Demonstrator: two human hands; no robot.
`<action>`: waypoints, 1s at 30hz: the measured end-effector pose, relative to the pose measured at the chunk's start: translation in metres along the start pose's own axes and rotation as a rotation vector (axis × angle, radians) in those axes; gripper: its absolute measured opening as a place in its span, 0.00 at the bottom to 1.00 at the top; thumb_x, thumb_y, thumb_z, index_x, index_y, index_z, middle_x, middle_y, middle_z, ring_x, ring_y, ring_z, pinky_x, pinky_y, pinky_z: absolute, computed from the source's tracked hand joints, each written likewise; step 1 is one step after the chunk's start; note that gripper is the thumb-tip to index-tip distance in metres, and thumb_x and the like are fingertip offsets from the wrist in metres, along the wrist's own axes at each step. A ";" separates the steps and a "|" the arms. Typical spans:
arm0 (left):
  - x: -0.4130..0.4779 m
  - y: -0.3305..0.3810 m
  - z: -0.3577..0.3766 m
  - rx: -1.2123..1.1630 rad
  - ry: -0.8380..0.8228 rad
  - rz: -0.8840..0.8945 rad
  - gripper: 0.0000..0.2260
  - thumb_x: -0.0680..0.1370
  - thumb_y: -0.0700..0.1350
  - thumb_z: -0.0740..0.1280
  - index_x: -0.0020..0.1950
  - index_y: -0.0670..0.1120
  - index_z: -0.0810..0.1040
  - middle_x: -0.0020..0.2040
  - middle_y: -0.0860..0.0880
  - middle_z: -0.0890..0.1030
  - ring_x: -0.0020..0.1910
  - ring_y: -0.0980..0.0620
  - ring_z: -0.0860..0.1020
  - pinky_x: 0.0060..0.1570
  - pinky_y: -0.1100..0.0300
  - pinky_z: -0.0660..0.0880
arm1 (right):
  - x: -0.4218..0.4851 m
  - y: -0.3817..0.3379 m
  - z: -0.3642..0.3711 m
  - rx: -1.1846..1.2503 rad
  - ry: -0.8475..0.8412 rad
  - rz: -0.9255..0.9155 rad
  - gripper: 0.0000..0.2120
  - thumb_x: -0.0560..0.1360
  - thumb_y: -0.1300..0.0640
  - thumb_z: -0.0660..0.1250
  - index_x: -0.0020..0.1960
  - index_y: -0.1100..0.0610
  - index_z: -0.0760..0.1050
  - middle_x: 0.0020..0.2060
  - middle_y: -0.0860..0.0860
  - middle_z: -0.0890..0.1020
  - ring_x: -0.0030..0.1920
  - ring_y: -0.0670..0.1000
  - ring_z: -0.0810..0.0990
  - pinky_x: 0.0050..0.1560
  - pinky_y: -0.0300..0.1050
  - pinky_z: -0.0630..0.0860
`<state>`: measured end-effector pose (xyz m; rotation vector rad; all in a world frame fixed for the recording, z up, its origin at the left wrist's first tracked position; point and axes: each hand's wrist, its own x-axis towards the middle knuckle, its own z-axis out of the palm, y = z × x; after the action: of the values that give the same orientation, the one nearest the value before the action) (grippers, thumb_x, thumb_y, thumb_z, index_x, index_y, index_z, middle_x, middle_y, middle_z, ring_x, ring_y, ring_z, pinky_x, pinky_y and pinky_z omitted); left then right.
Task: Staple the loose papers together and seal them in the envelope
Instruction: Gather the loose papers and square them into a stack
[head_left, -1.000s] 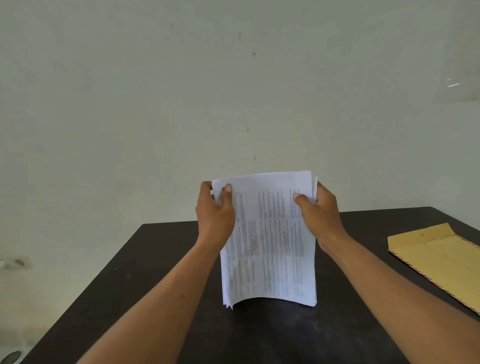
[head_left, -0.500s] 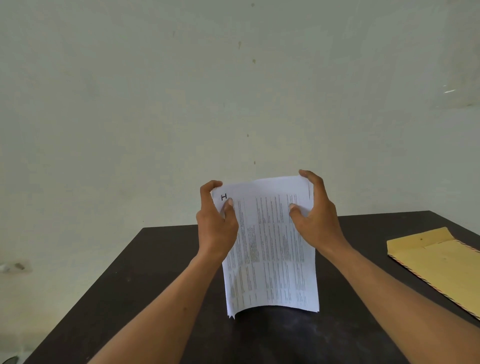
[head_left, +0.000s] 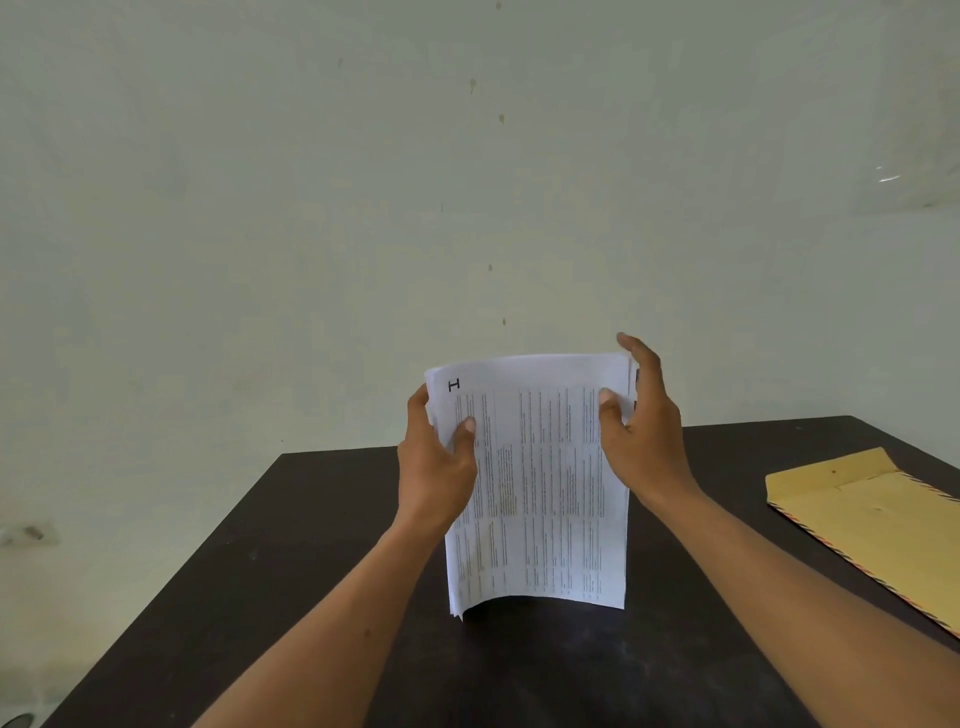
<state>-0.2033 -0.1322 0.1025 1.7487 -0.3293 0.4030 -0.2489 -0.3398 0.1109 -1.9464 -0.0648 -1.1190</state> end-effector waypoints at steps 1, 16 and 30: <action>-0.003 -0.003 0.001 -0.017 -0.002 -0.029 0.24 0.81 0.45 0.66 0.74 0.55 0.60 0.53 0.51 0.81 0.44 0.59 0.81 0.29 0.71 0.76 | -0.004 0.003 0.001 0.035 0.011 0.030 0.30 0.81 0.67 0.60 0.76 0.44 0.57 0.70 0.55 0.73 0.64 0.54 0.77 0.65 0.52 0.77; -0.008 -0.025 -0.008 0.225 0.111 0.265 0.12 0.82 0.39 0.64 0.64 0.48 0.78 0.55 0.49 0.83 0.50 0.43 0.81 0.52 0.55 0.81 | -0.019 0.018 -0.002 -0.121 0.040 -0.167 0.10 0.78 0.69 0.65 0.56 0.59 0.79 0.55 0.46 0.75 0.56 0.43 0.77 0.55 0.31 0.78; -0.007 -0.051 -0.010 0.328 -0.161 -0.128 0.10 0.80 0.42 0.67 0.60 0.47 0.82 0.48 0.52 0.81 0.25 0.61 0.75 0.26 0.73 0.70 | -0.026 0.038 -0.013 -0.210 -0.443 0.434 0.10 0.79 0.65 0.64 0.50 0.55 0.83 0.56 0.50 0.82 0.38 0.42 0.78 0.35 0.32 0.73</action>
<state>-0.1888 -0.1119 0.0567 2.1179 -0.2746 0.2328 -0.2567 -0.3635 0.0706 -2.2256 0.2355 -0.4156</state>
